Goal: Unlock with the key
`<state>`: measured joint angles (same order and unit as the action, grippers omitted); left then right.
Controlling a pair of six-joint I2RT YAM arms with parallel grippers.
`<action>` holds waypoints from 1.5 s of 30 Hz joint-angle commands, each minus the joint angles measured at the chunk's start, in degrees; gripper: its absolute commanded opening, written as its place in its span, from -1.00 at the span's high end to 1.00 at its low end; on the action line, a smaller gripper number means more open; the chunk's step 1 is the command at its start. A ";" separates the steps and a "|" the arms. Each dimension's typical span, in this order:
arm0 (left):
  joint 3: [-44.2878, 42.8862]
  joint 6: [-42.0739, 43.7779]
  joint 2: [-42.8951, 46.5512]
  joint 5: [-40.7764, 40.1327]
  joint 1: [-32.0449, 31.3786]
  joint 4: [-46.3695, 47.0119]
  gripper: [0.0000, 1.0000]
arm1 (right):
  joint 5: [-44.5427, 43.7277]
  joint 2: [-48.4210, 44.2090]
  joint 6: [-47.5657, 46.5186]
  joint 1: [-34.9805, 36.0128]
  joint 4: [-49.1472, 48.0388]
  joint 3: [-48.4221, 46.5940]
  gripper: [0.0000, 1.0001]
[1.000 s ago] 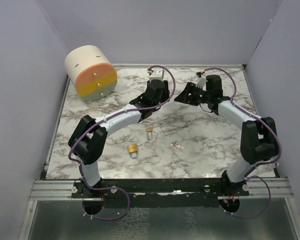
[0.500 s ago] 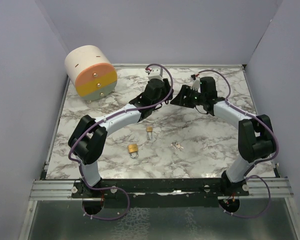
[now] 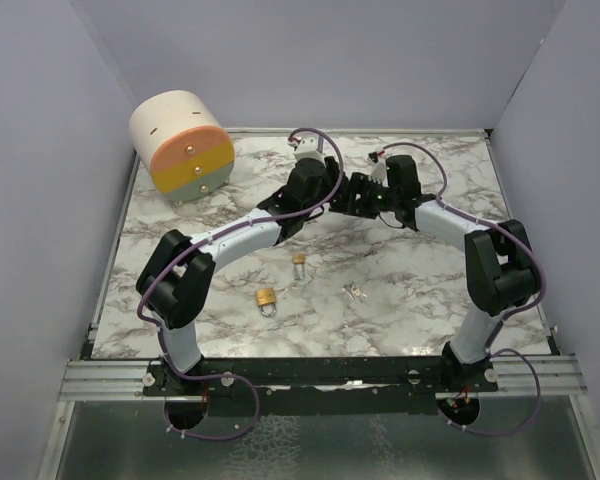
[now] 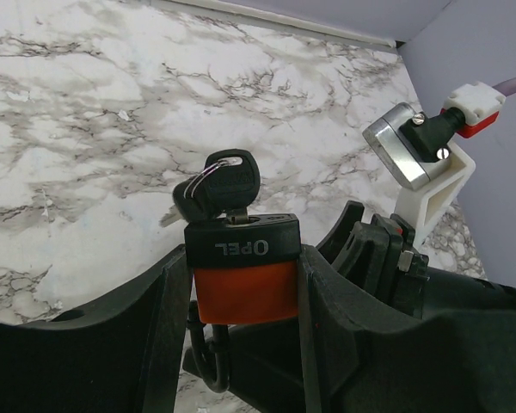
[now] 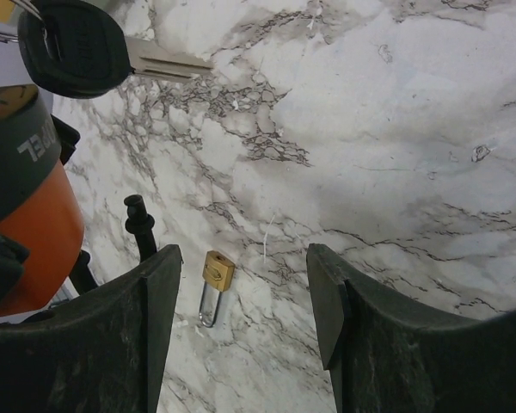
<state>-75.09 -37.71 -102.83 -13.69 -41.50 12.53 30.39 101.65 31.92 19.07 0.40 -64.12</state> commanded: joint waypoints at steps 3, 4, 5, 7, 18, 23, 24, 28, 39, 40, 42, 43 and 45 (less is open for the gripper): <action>0.96 -0.99 1.51 0.53 1.39 3.81 1.00 | -1.77 -0.32 3.99 -0.05 -2.97 0.33 -0.22; 0.96 -0.25 1.94 -0.25 1.95 2.92 1.00 | -2.38 -0.99 4.25 -0.65 -3.08 1.06 -0.22; 1.25 0.26 2.42 -1.06 2.73 2.11 1.00 | -2.43 -1.54 4.70 -1.54 -3.20 1.87 -0.22; 2.03 1.27 3.38 -2.02 4.57 0.98 1.00 | -1.79 -2.81 5.52 -3.83 -3.84 3.63 -0.22; 2.09 14.15 -1.26 -7.35 13.59 -11.98 1.00 | -1.82 -12.69 -6.20 -7.92 -1.91 6.27 -0.22; -1.02 15.02 -7.20 -5.41 16.14 -15.62 1.00 | -2.91 -14.86 -8.51 -7.91 -0.54 5.80 -0.22; -1.47 15.23 -8.27 -4.80 16.40 -15.58 1.00 | -2.73 -14.96 -8.67 -7.91 -0.42 5.81 -0.22; -2.20 15.57 -11.41 -3.48 16.80 -15.05 1.00 | -1.84 -15.05 -8.37 -7.91 -1.02 6.35 -0.22; -3.97 14.66 -14.90 -0.58 17.56 -14.01 1.00 | -0.74 -15.16 -7.71 -7.92 -1.68 7.08 -0.21; -4.13 14.45 -15.44 -0.26 17.71 -14.13 1.00 | -0.64 -15.21 -7.75 -7.91 -1.68 7.03 -0.21; -4.50 14.58 -16.21 0.36 17.89 -14.13 1.00 | -0.62 -15.14 -8.05 -7.91 -1.04 6.53 -0.21; -4.70 14.64 -16.50 0.84 17.93 -14.22 1.00 | -0.63 -15.20 -8.10 -7.91 -0.89 6.39 -0.21; -4.95 14.82 -17.06 1.87 17.94 -14.24 1.00 | -0.70 -15.55 -8.08 -7.91 -1.04 6.65 -0.21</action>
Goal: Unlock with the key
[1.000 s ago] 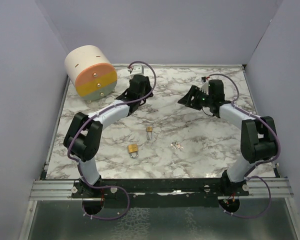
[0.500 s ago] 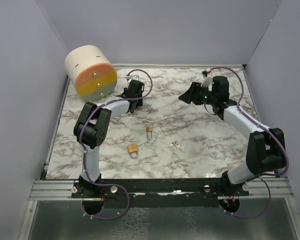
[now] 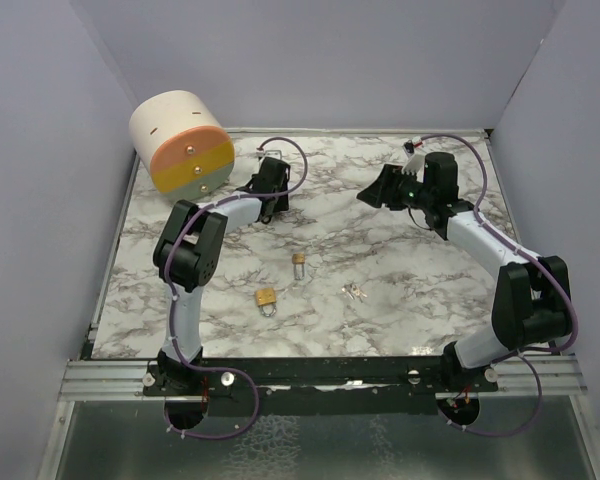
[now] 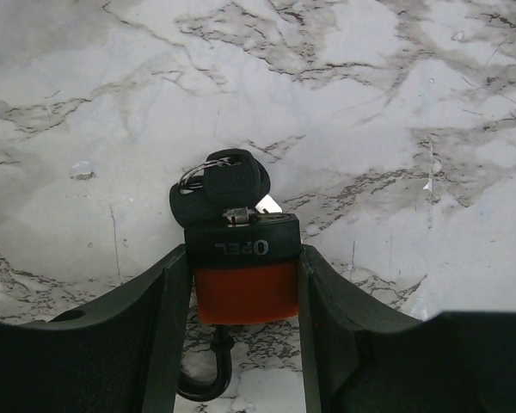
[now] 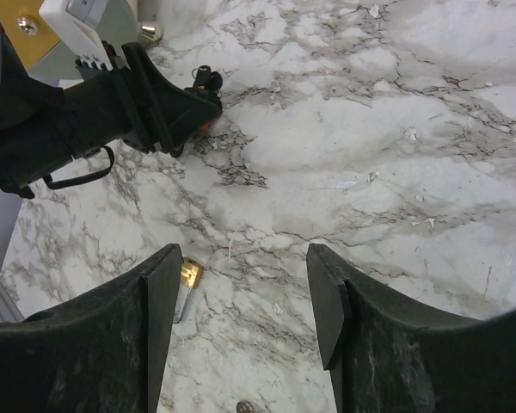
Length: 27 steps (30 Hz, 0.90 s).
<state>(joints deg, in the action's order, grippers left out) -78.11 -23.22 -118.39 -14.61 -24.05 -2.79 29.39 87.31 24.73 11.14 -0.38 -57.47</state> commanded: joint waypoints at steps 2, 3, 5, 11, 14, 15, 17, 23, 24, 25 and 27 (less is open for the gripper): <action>-2.40 0.73 -1.91 3.47 0.50 0.63 1.00 | 0.33 -1.41 -0.88 0.03 -0.40 0.16 -0.21; -2.74 0.92 -2.01 3.64 0.50 0.25 0.92 | 0.42 -1.36 -0.86 0.03 -0.33 0.12 -0.21; -3.07 1.03 -2.13 3.84 0.58 -0.57 0.38 | 0.60 -1.22 -1.05 0.03 -0.05 -0.52 -0.21; -3.32 0.96 -0.62 2.57 0.59 -1.87 -0.74 | 1.80 -0.31 -1.20 0.02 -0.03 -1.48 -0.21; -3.14 1.69 1.17 2.66 0.59 -1.61 -0.83 | 1.64 -0.17 -1.36 0.03 -0.38 -1.15 -0.22; -3.09 1.94 1.95 2.58 0.59 -1.54 -0.83 | 1.49 -0.02 -1.54 0.06 -0.34 -1.15 -0.22; -2.98 2.15 3.95 2.34 0.59 -1.64 -0.89 | 1.46 0.80 -2.36 0.23 0.75 -1.70 -0.23; 0.99 1.33 10.93 3.03 0.59 -0.47 -0.98 | 0.17 3.74 -4.29 1.62 4.61 -3.58 -0.46; 2.81 0.64 12.65 3.61 0.53 0.28 -0.98 | -0.53 3.98 -4.48 2.25 5.01 -3.61 -0.46; 4.82 -0.57 14.16 4.23 0.37 1.40 -0.98 | -1.63 4.45 -4.70 2.93 5.50 -3.84 -0.46; 8.08 -2.05 17.28 5.10 -0.04 2.60 -0.98 | -3.87 6.07 -5.43 4.20 9.23 -5.81 -0.47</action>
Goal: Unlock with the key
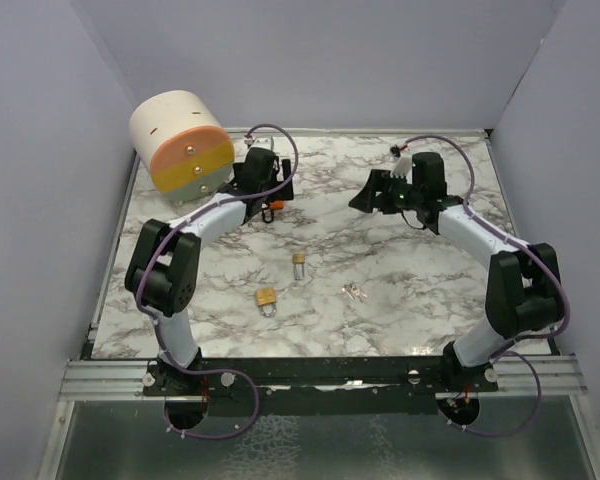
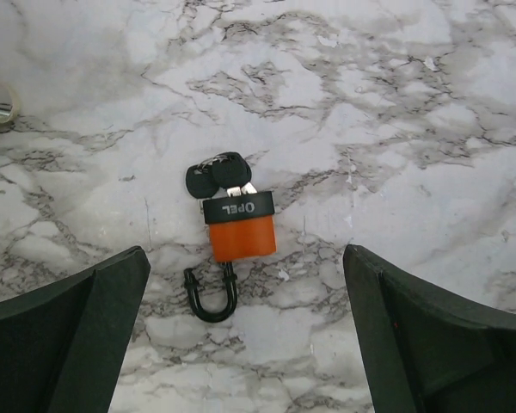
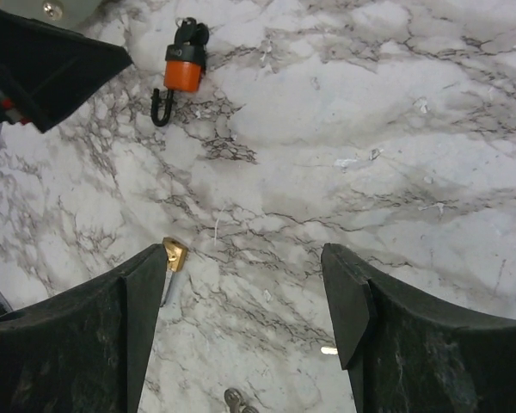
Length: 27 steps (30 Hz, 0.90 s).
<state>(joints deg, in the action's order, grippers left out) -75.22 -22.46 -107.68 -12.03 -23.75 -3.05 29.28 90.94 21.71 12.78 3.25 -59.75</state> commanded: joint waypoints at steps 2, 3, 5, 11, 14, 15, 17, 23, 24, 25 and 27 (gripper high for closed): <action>7.69 -3.85 9.23 2.65 -1.03 2.91 -0.98 | -7.88 4.19 -3.25 3.90 10.51 -5.81 -0.46; 8.86 -4.34 10.00 2.66 -1.49 2.94 -0.98 | -10.04 4.88 -3.47 4.52 12.79 -6.64 -0.45; 11.00 -4.84 13.11 2.34 -2.79 2.97 -0.98 | -13.79 5.31 -3.06 5.63 16.59 -6.75 -0.41; 15.94 -6.89 16.92 2.36 -6.96 3.65 -0.98 | -18.50 2.06 -0.94 6.13 19.70 -0.21 -0.28; 17.74 -7.78 17.85 2.32 -8.61 4.53 -0.98 | -20.30 0.07 -0.61 6.19 20.91 3.00 -0.21; 18.29 -8.08 18.05 2.40 -8.96 4.93 -0.98 | -20.98 -0.81 -0.59 6.20 20.88 4.34 -0.19; 18.84 -8.28 18.28 2.73 -9.42 5.32 -0.98 | -22.52 -1.61 -0.88 6.21 20.93 5.98 -0.16; 20.76 -9.07 19.48 2.43 -10.08 6.31 -0.98 | -23.97 -1.59 -1.23 6.19 20.77 7.48 -0.05; 21.00 -9.17 19.64 2.45 -10.09 6.46 -0.98 | -23.93 -1.34 -1.32 6.18 20.51 7.51 -0.02; 21.18 -9.19 19.71 2.48 -10.13 6.46 -0.98 | -23.90 -1.11 -1.36 6.19 20.16 7.60 0.02; 21.40 -9.21 19.91 2.41 -10.18 6.43 -0.98 | -23.77 -0.46 -1.49 6.21 19.33 7.78 0.06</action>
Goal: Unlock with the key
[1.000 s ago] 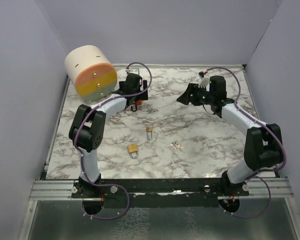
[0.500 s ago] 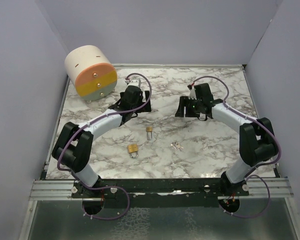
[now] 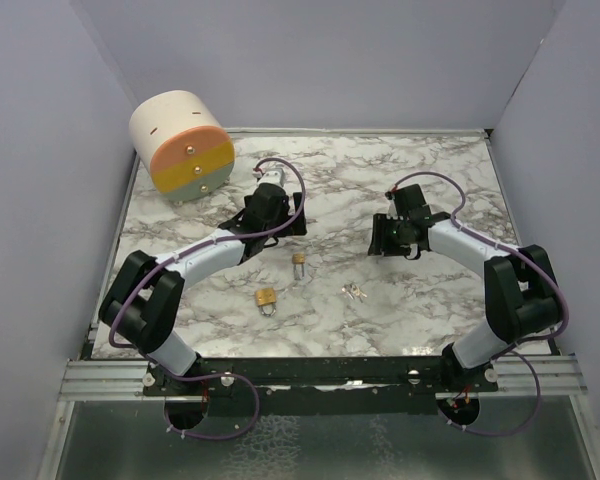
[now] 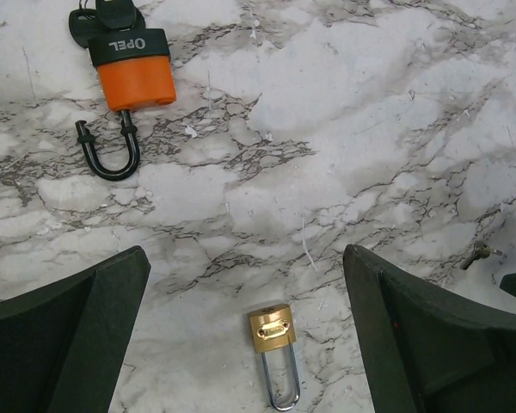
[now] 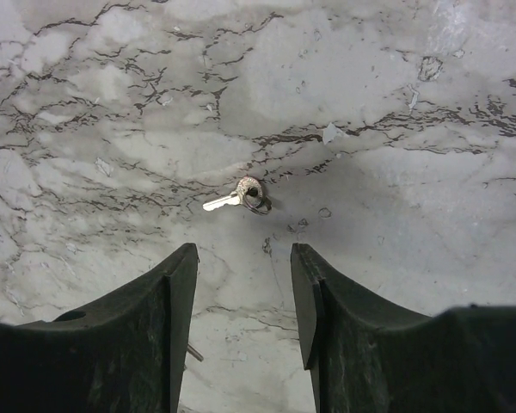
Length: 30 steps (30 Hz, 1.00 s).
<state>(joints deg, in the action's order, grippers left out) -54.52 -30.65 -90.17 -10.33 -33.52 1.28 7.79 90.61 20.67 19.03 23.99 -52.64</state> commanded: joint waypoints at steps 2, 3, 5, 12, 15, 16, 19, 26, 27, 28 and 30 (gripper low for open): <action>1.08 -1.06 2.54 0.70 -0.41 2.26 -0.98 | -2.02 0.68 -0.62 -0.04 -1.80 0.50 0.12; 1.23 -1.14 2.62 0.66 -0.41 2.51 -0.98 | -1.89 1.05 -0.62 -0.04 -2.11 0.51 0.13; 1.28 -1.22 2.40 0.74 -0.41 2.59 -0.98 | -1.65 1.59 -0.70 -0.06 -2.72 0.43 0.16; 0.72 -1.14 0.81 1.43 -0.41 2.91 -0.98 | -1.81 3.90 -1.20 -0.04 -4.02 -0.58 0.22; 0.94 -1.17 0.85 1.45 -0.41 2.99 -0.98 | -1.98 5.05 -1.53 -0.05 -4.21 -1.33 0.23; 1.10 -1.20 0.94 1.31 -0.41 3.06 -0.98 | -1.99 5.44 -1.59 -0.04 -4.22 -1.59 0.24; 1.43 -1.25 1.06 1.33 -0.41 3.38 -0.98 | -1.95 6.00 -1.57 -0.04 -4.46 -1.98 0.26; 1.50 -1.24 0.96 1.33 -0.41 3.42 -0.98 | -1.75 7.55 -1.64 -0.07 -4.56 -2.64 0.37; 1.66 -1.40 1.04 1.25 -0.41 3.48 -0.98 | -1.73 7.71 -1.73 -0.05 -4.58 -2.64 0.38; 1.84 -1.52 1.11 1.25 -0.41 3.66 -0.98 | -1.79 7.87 -1.71 -0.04 -4.57 -2.71 0.40; 2.08 -1.64 1.14 1.49 -0.41 4.03 -0.98 | -1.82 8.07 -1.70 -0.04 -4.41 -2.89 0.47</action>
<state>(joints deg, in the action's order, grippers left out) -53.65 -31.42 -89.89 -9.89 -33.78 3.49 7.18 96.90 19.59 19.03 20.29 -54.61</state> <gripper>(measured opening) 0.989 0.297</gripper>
